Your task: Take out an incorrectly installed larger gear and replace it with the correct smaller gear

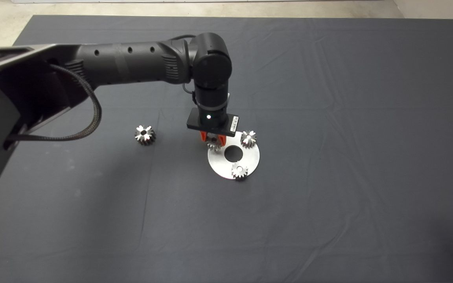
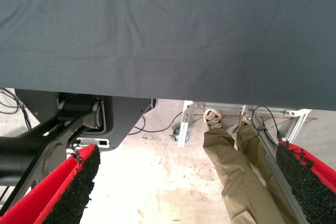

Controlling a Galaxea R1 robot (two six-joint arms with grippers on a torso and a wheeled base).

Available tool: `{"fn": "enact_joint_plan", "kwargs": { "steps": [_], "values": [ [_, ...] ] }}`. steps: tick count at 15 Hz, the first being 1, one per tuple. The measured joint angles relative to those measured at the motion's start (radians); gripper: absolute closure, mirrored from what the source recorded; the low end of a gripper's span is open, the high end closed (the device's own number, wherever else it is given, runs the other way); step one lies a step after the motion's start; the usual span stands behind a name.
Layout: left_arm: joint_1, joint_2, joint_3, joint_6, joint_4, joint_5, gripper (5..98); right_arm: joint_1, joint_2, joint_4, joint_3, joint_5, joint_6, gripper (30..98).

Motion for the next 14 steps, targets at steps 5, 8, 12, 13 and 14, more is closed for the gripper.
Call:
{"fn": "enact_joint_plan", "kwargs": {
  "steps": [5, 8, 12, 13, 14],
  "values": [
    [0.004, 0.02, -0.009, -0.002, 0.008, 0.026, 74.3, 0.0, 0.005, 0.0, 0.0, 0.0, 0.0, 39.9],
    [0.006, 0.013, -0.009, -0.002, 0.008, 0.017, 74.3, 0.0, 0.011, 0.0, 0.0, 0.0, 0.0, 39.9],
    [0.02, 0.013, -0.01, -0.002, 0.023, 0.013, 74.3, 0.002, 0.022, 0.0, 0.0, 0.001, 0.0, 39.9],
    [0.022, 0.013, -0.01, -0.002, 0.029, 0.013, 74.3, 0.003, 0.022, 0.0, 0.0, 0.0, 0.0, 39.9],
    [0.023, 0.013, -0.01, -0.001, 0.031, 0.013, 74.3, 0.003, 0.022, 0.0, 0.0, 0.0, 0.0, 39.9]
  ]
}}
